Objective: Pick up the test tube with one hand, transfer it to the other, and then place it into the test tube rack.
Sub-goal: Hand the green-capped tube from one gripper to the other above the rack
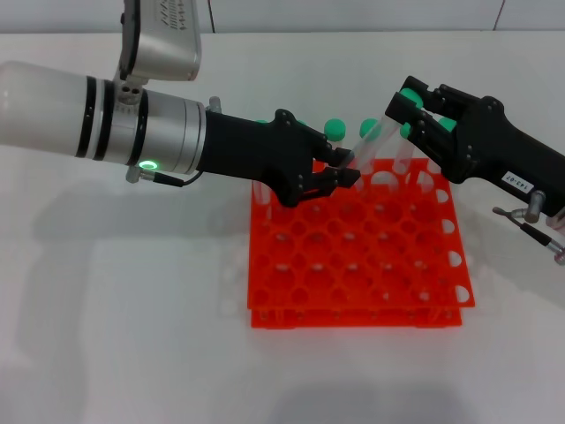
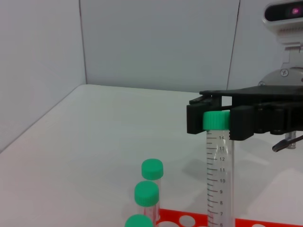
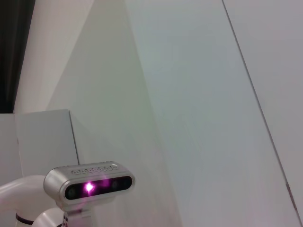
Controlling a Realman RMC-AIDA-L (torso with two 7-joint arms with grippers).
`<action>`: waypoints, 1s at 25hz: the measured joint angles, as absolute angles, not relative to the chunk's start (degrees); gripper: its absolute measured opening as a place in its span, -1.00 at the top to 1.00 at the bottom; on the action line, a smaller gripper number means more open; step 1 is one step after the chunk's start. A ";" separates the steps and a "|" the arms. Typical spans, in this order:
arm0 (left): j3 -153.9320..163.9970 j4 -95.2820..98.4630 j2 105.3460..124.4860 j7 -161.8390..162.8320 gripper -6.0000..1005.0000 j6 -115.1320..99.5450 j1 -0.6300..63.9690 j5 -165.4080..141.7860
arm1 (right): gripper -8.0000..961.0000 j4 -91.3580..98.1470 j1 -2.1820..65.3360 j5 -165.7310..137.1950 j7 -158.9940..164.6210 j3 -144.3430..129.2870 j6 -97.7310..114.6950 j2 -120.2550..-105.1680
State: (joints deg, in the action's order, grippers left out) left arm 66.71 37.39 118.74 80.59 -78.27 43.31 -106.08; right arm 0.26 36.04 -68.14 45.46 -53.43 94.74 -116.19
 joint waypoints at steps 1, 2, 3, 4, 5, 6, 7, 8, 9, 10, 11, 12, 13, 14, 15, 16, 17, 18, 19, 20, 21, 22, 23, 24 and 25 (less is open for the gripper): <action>66.71 37.43 118.74 80.59 0.33 -78.27 43.25 -106.07 | 0.17 0.26 36.04 -68.13 45.43 -53.43 94.74 -116.19; 66.71 37.46 118.74 80.61 0.33 -78.27 43.23 -106.07 | 0.21 0.25 36.03 -68.13 45.41 -53.44 94.73 -116.19; 66.71 37.45 118.74 80.65 0.33 -78.27 43.23 -106.07 | 0.25 0.25 36.03 -68.13 45.40 -53.44 94.73 -116.19; 66.71 37.45 118.74 80.65 0.33 -78.27 43.23 -106.07 | 0.28 0.25 36.03 -68.12 45.39 -53.44 94.73 -116.19; 66.71 37.38 118.75 80.67 0.32 -78.27 43.25 -106.06 | 0.32 0.25 36.03 -68.12 45.39 -53.44 94.73 -116.19; 66.71 37.34 118.76 80.72 0.32 -78.26 43.26 -106.06 | 0.36 0.25 36.03 -68.12 45.39 -53.44 94.73 -116.19; 66.71 37.32 118.78 80.85 0.32 -78.24 43.29 -106.06 | 0.40 0.25 36.03 -68.11 45.38 -53.44 94.73 -116.19; 66.71 37.31 118.79 80.95 0.32 -78.24 43.31 -106.06 | 0.44 0.26 36.03 -68.09 45.37 -53.44 94.73 -116.19; 66.71 37.30 118.79 81.07 0.32 -78.25 43.33 -106.04 | 0.44 0.26 36.03 -68.08 45.37 -53.44 94.74 -116.19; 66.71 37.32 118.80 81.12 0.32 -78.31 43.33 -105.98 | 0.44 0.26 36.03 -68.05 45.36 -53.43 94.75 -116.19; 66.70 37.35 118.82 81.16 0.31 -78.42 43.32 -105.88 | 0.44 0.27 36.03 -68.01 45.35 -53.43 94.77 -116.18; 66.70 37.40 118.84 81.23 0.31 -78.49 43.29 -105.80 | 0.44 0.27 36.03 -67.97 45.35 -53.42 94.79 -116.18; 66.70 37.48 118.91 81.52 0.31 -78.54 43.25 -105.59 | 0.44 0.28 36.03 -67.98 45.35 -53.43 94.78 -116.18; 66.70 37.50 118.95 81.87 0.31 -78.55 43.22 -105.44 | 0.44 0.30 36.03 -67.99 45.36 -53.43 94.78 -116.18; 66.70 37.50 119.01 82.35 0.31 -78.55 43.21 -105.36 | 0.44 0.37 36.03 -67.99 45.44 -53.43 94.78 -116.18; 66.71 37.50 119.04 82.78 0.31 -78.55 43.20 -105.34 | 0.44 0.43 36.03 -67.99 45.50 -53.43 94.78 -116.19; 66.71 37.54 119.06 83.18 0.31 -78.55 43.20 -105.31 | 0.44 0.54 36.03 -67.99 45.56 -53.43 94.77 -116.19; 66.70 37.61 119.08 83.72 0.30 -78.55 43.20 -105.27 | 0.44 0.61 36.03 -67.99 45.62 -53.43 94.77 -116.19; 66.71 37.89 119.10 84.38 0.30 -78.55 43.18 -105.25 | 0.44 0.66 36.03 -67.99 45.67 -53.43 94.77 -116.19; 66.71 38.34 119.10 85.29 0.30 -78.57 43.12 -105.22 | 0.44 0.74 36.02 -67.99 45.70 -53.44 94.76 -116.19; 66.71 39.12 119.09 86.33 0.30 -78.69 42.91 -105.25 | 0.44 0.76 36.00 -67.99 45.71 -53.44 94.75 -116.19; 66.72 40.13 119.10 87.43 0.30 -78.97 42.61 -105.39 | 0.44 0.78 35.99 -68.00 45.71 -53.46 94.75 -116.19; 66.71 41.61 119.09 88.58 0.30 -79.35 42.16 -105.58 | 0.44 0.80 35.99 -68.00 45.72 -53.53 94.74 -116.19; 66.70 43.38 119.08 90.09 0.29 -79.92 41.52 -105.94 | 0.44 0.92 35.97 -68.06 45.73 -53.64 94.74 -116.19; 66.72 44.92 119.06 91.15 0.29 -80.32 41.02 -106.32 | 0.44 1.10 35.97 -68.13 45.76 -53.72 94.74 -116.19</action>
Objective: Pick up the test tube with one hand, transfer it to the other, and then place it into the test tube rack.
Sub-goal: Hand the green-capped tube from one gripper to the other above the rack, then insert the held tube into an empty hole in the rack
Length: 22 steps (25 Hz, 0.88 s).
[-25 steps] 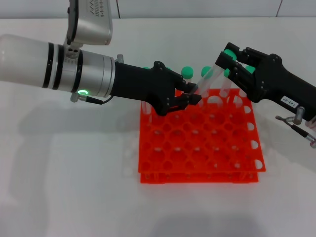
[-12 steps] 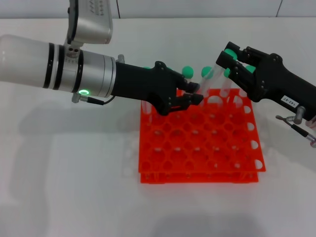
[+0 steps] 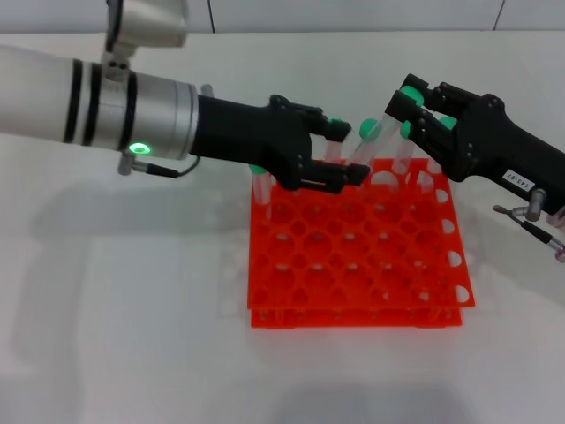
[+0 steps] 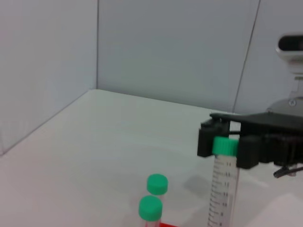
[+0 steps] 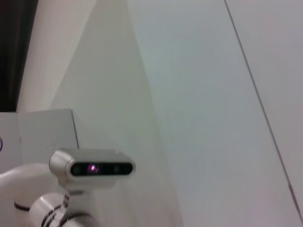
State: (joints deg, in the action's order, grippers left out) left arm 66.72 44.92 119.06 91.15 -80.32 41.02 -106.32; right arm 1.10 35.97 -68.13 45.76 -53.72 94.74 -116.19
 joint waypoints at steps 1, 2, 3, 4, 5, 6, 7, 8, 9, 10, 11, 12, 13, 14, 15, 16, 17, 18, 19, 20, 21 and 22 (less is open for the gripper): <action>66.70 47.40 119.04 93.32 0.13 -80.83 40.23 -106.99 | 0.44 1.30 35.97 -68.27 45.80 -53.88 94.74 -116.19; 66.71 50.43 119.03 96.03 -0.03 -81.38 39.26 -108.13 | 0.44 1.49 35.96 -68.40 45.85 -54.01 94.75 -116.19; 66.71 53.41 119.00 98.52 -0.19 -81.83 38.38 -109.41 | 0.44 1.63 35.96 -68.48 45.90 -54.11 94.77 -116.18; 66.70 55.67 119.00 100.59 -0.27 -82.22 37.71 -110.48 | 0.44 1.70 35.95 -68.54 45.91 -54.16 94.80 -116.15; 66.71 59.26 119.03 103.29 -0.34 -82.91 36.61 -112.07 | 0.44 1.70 35.93 -68.58 45.92 -54.21 94.82 -116.07; 66.71 61.87 119.04 105.26 -0.42 -83.51 35.78 -113.14 | 0.44 1.74 35.92 -68.67 45.92 -54.28 94.82 -115.99; 66.71 64.81 119.06 107.01 -0.49 -84.34 34.77 -113.76 | 0.44 1.88 35.88 -68.80 45.94 -54.39 94.82 -115.91; 66.68 68.19 119.07 109.15 -0.57 -85.32 33.60 -114.27 | 0.44 2.17 35.84 -68.99 45.97 -54.59 94.82 -115.85; 66.67 71.40 119.08 111.00 -0.64 -85.86 32.37 -114.43 | 0.44 2.68 35.80 -69.20 46.17 -54.97 94.79 -115.80; 66.67 74.99 119.08 112.88 -0.67 -86.32 30.95 -114.83 | 0.44 3.04 35.74 -69.32 46.34 -55.21 94.75 -115.76; 66.66 77.31 119.07 114.06 -0.70 -86.53 30.04 -115.12 | 0.44 3.82 35.56 -69.40 46.72 -55.67 94.66 -115.74; 66.67 79.83 119.07 115.31 -0.73 -86.79 28.95 -115.51 | 0.44 4.62 35.28 -69.42 47.13 -56.02 94.59 -115.73; 66.71 82.74 119.07 116.62 -0.75 -87.16 27.67 -115.77 | 0.44 5.69 34.86 -69.45 47.67 -56.41 94.47 -115.73; 66.74 86.00 119.09 117.64 -0.78 -87.63 25.97 -115.77 | 0.44 6.45 34.60 -69.46 48.11 -56.67 94.39 -115.72; 66.75 87.17 119.11 117.88 -0.78 -87.75 25.14 -115.61 | 0.44 7.34 34.29 -69.48 48.57 -57.01 94.23 -115.71; 66.77 89.08 119.12 118.29 -0.78 -87.94 23.78 -115.42 | 0.44 8.39 34.07 -69.51 49.33 -57.42 93.93 -115.67; 66.77 91.30 119.15 118.66 -0.78 -88.07 21.89 -114.99 | 0.44 9.23 34.03 -69.55 49.96 -57.84 93.59 -115.65; 66.78 93.04 119.17 118.85 -0.78 -88.08 20.08 -114.58 | 0.44 10.07 34.03 -69.58 50.57 -58.19 93.26 -115.63; 66.76 94.63 119.17 118.92 -0.78 -88.04 18.40 -114.18 | 0.44 10.75 34.06 -69.62 51.03 -58.39 93.02 -115.63; 66.74 95.49 119.17 118.81 -0.78 -87.99 17.04 -113.87 | 0.44 11.17 34.07 -69.63 51.29 -58.49 92.87 -115.63; 66.70 96.20 119.17 118.50 -0.78 -87.82 15.59 -113.26 | 0.44 12.00 34.10 -69.66 51.73 -58.61 92.71 -115.63; 66.63 96.54 119.18 118.21 -0.78 -87.69 14.56 -112.75 | 0.44 12.53 34.12 -69.76 52.00 -58.64 92.67 -115.62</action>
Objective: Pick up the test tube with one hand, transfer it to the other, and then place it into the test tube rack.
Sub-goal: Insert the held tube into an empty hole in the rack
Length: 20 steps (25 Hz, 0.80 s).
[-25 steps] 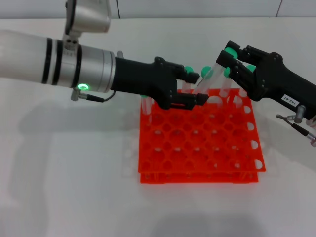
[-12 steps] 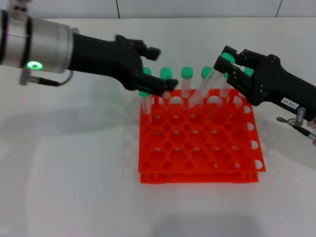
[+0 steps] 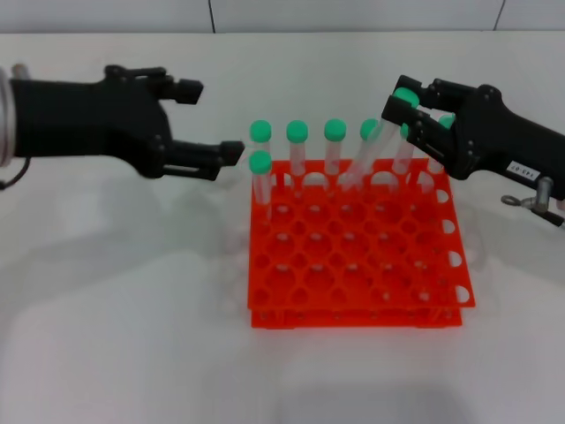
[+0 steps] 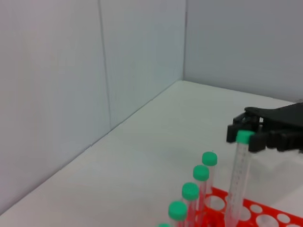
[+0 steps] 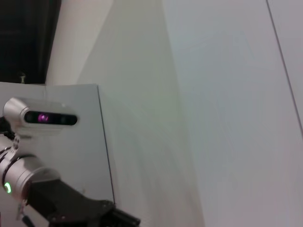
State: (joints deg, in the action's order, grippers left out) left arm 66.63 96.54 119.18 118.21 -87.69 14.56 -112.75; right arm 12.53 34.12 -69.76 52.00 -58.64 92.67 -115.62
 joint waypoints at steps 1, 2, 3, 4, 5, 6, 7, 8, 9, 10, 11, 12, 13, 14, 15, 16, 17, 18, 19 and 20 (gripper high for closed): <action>66.51 96.59 119.18 117.47 -0.78 -87.58 13.24 -111.98 | 0.44 12.86 34.13 -69.84 52.19 -58.64 92.63 -115.60; 66.34 96.52 119.18 116.48 -0.78 -87.43 11.76 -111.06 | 0.44 13.67 34.20 -70.28 52.68 -58.65 92.44 -115.57; 66.15 96.33 119.20 115.46 -0.78 -87.34 10.46 -110.38 | 0.44 14.56 34.30 -70.68 53.32 -58.83 92.13 -115.55; 66.03 95.91 119.29 113.46 -0.78 -86.93 8.16 -109.41 | 0.44 15.23 34.38 -70.87 53.77 -59.02 91.89 -115.55; 66.03 95.91 119.29 113.46 -0.78 -86.93 8.16 -109.41 | 0.44 16.15 34.40 -71.07 54.33 -59.40 91.54 -115.56; 66.03 95.53 119.38 112.38 -0.78 -86.72 7.06 -108.94 | 0.44 17.11 34.42 -71.13 54.91 -59.96 91.22 -115.56; 66.02 94.88 119.46 110.86 -0.78 -86.30 5.69 -108.05 | 0.44 17.92 34.43 -71.16 55.38 -60.49 90.97 -115.56; 66.02 94.07 119.50 109.60 -0.78 -85.92 4.72 -107.22 | 0.44 18.48 34.43 -71.20 55.83 -60.84 90.83 -115.56; 65.98 93.09 119.50 108.19 -0.78 -85.58 3.89 -106.03 | 0.44 19.24 34.44 -71.26 56.46 -61.25 90.63 -115.57; 65.87 92.00 119.50 106.76 -0.78 -85.30 3.14 -104.84 | 0.44 20.12 34.45 -71.40 57.18 -61.69 90.46 -115.54; 65.55 90.14 119.50 103.87 -0.78 -85.04 2.16 -102.78 | 0.44 20.69 34.46 -71.50 57.70 -61.99 90.32 -115.50; 65.23 88.42 119.50 101.72 -0.78 -85.03 1.61 -101.43 | 0.44 21.52 34.50 -71.58 58.44 -62.45 90.08 -115.45; 64.91 87.14 119.50 99.88 -0.78 -85.03 1.18 -100.38 | 0.44 22.16 34.54 -71.62 59.03 -62.98 89.93 -115.41; 64.29 84.85 119.49 97.46 -0.78 -85.11 0.69 -99.17 | 0.44 23.05 34.57 -71.64 59.89 -63.62 89.61 -115.35; 63.59 82.87 119.49 95.60 -0.78 -85.31 0.45 -98.29 | 0.44 23.56 34.61 -71.64 60.39 -63.96 89.43 -115.32; 62.83 81.14 119.48 94.29 -0.78 -85.49 0.29 -97.70 | 0.44 24.53 34.65 -71.66 61.36 -64.67 89.13 -115.29; 62.07 79.10 119.46 92.71 -0.78 -85.70 0.27 -97.23 | 0.44 25.00 34.68 -71.72 61.81 -64.96 88.97 -115.29; 61.36 77.04 119.44 90.97 -0.78 -85.85 0.26 -96.88 | 0.44 25.39 34.72 -71.82 62.10 -65.18 88.83 -115.29; 60.75 75.28 119.42 89.50 -0.78 -85.94 0.23 -96.73 | 0.44 25.97 34.74 -72.04 62.65 -65.37 88.64 -115.28; 59.97 73.33 119.40 87.64 -0.78 -86.17 0.25 -96.62 | 0.44 26.36 34.77 -72.20 63.02 -65.50 88.51 -115.28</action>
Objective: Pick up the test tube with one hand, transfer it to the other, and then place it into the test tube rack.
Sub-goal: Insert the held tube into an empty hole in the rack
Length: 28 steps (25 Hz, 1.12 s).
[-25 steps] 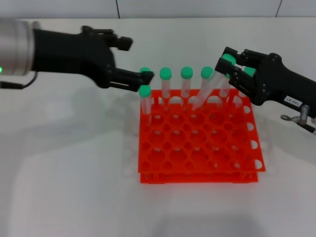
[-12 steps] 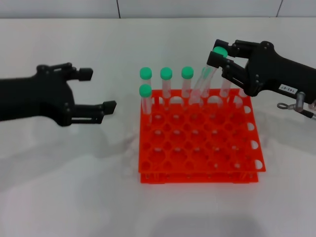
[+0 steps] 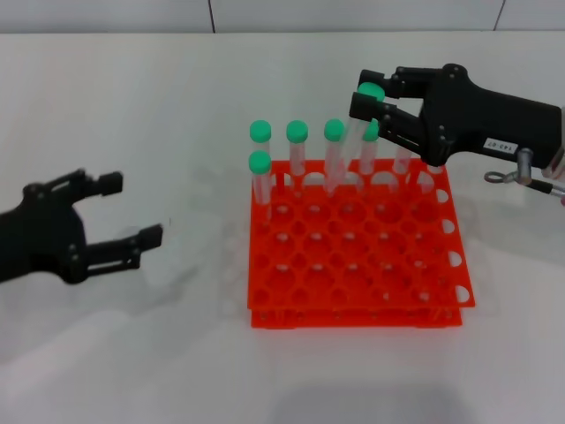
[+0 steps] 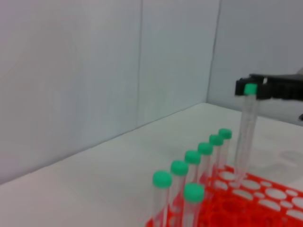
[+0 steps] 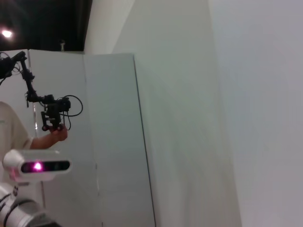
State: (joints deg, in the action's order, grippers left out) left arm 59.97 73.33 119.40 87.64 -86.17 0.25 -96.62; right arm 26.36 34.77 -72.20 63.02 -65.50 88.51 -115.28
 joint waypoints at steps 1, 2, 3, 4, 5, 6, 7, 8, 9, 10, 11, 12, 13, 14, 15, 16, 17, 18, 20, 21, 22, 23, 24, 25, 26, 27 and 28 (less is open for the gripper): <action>59.10 71.39 119.40 85.98 -0.78 -86.59 0.30 -96.60 | 0.44 26.94 34.82 -72.68 63.62 -65.57 88.23 -115.29; 57.97 69.32 119.39 84.29 -0.78 -87.17 0.47 -96.56 | 0.44 27.42 34.87 -72.96 64.04 -65.70 87.95 -115.29; 57.05 67.33 119.37 82.54 -0.78 -87.82 0.70 -96.51 | 0.44 27.94 34.95 -73.21 64.46 -65.86 87.63 -115.29; 56.17 65.37 119.35 80.93 -0.78 -88.46 0.95 -96.48 | 0.44 28.24 35.02 -73.38 64.74 -65.95 87.39 -115.30; 55.55 63.77 119.31 79.80 -0.78 -88.76 1.15 -96.47 | 0.44 28.76 35.09 -73.58 65.08 -66.11 87.12 -115.30; 54.94 61.96 119.27 78.50 -0.78 -89.07 1.38 -96.47 | 0.44 29.14 35.11 -73.73 65.33 -66.21 86.92 -115.31; 54.54 60.48 119.23 77.44 -0.78 -89.24 1.56 -96.50 | 0.44 29.48 35.14 -73.82 65.52 -66.26 86.78 -115.31; 54.27 59.19 119.17 76.68 -0.78 -89.26 1.67 -96.60 | 0.44 29.76 35.16 -73.88 65.70 -66.32 86.63 -115.31; 54.17 58.49 119.14 76.18 -0.78 -89.21 1.66 -96.75 | 0.44 30.00 35.25 -73.89 65.86 -66.38 86.41 -115.31; 54.13 58.06 119.12 75.68 -0.78 -89.15 1.64 -96.79 | 0.44 30.15 35.40 -73.89 65.96 -66.48 86.23 -115.31; 54.02 57.67 119.12 75.09 -0.78 -89.13 1.56 -96.86 | 0.44 30.27 35.54 -73.88 66.07 -66.63 86.04 -115.31; 53.73 57.27 119.14 74.22 -0.78 -89.16 1.46 -96.85 | 0.44 30.29 35.79 -73.89 66.10 -66.82 85.88 -115.31; 53.39 56.90 119.18 73.48 -0.78 -89.28 1.36 -96.84 | 0.44 30.33 36.01 -73.89 66.12 -67.04 85.67 -115.31; 53.02 56.28 119.23 72.80 -0.78 -89.37 1.30 -96.77 | 0.44 30.37 36.32 -73.89 66.12 -67.40 85.37 -115.31; 52.89 55.93 119.24 72.49 -0.78 -89.40 1.31 -96.73 | 0.44 30.38 36.47 -73.89 66.12 -67.62 85.15 -115.32; 52.60 55.15 119.24 72.09 -0.78 -89.42 1.43 -96.67 | 0.44 30.39 36.64 -73.89 66.10 -67.87 84.93 -115.33; 52.38 54.44 119.21 71.84 -0.78 -89.44 1.60 -96.65 | 0.44 30.43 36.87 -73.91 66.10 -68.14 84.58 -115.35; 52.16 53.89 119.18 71.62 -0.78 -89.43 1.83 -96.65 | 0.44 30.48 37.14 -73.95 66.11 -68.52 84.07 -115.38; 51.99 53.08 119.17 71.11 -0.78 -89.31 2.07 -96.74 | 0.44 30.56 37.72 -74.03 66.21 -69.54 82.91 -115.50; 51.97 52.72 119.16 70.82 -0.78 -89.16 2.15 -96.74 | 0.44 30.58 37.97 -74.06 66.31 -70.02 82.26 -115.56; 51.97 52.34 119.15 70.50 -0.78 -89.02 2.26 -96.74 | 0.44 30.65 38.28 -74.06 66.41 -70.61 81.56 -115.62; 51.96 51.93 119.15 70.16 -0.78 -88.93 2.41 -96.74 | 0.44 30.69 38.46 -74.05 66.53 -71.12 80.82 -115.71; 51.93 51.38 119.14 69.79 -0.78 -88.85 2.60 -96.69 | 0.44 30.73 38.64 -74.01 66.62 -71.77 80.00 -115.80; 51.85 50.94 119.14 69.53 -0.78 -88.82 2.75 -96.68 | 0.44 30.76 38.75 -73.88 66.65 -72.44 79.15 -115.87; 51.67 50.57 119.14 69.33 -0.78 -88.82 2.91 -96.67 | 0.44 30.78 38.80 -73.77 66.66 -72.83 78.63 -115.92; 51.46 50.20 119.16 69.17 -0.78 -88.82 3.05 -96.67 | 0.44 30.79 38.82 -73.58 66.66 -73.20 78.00 -115.95; 51.34 50.03 119.17 69.11 -0.78 -88.82 3.11 -96.68 | 0.44 30.79 38.88 -73.53 66.63 -73.46 77.39 -116.07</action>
State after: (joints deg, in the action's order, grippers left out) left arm 51.34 50.03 119.17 69.11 -88.82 3.11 -96.68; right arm 30.79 38.88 -73.53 66.63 -73.46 77.39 -116.07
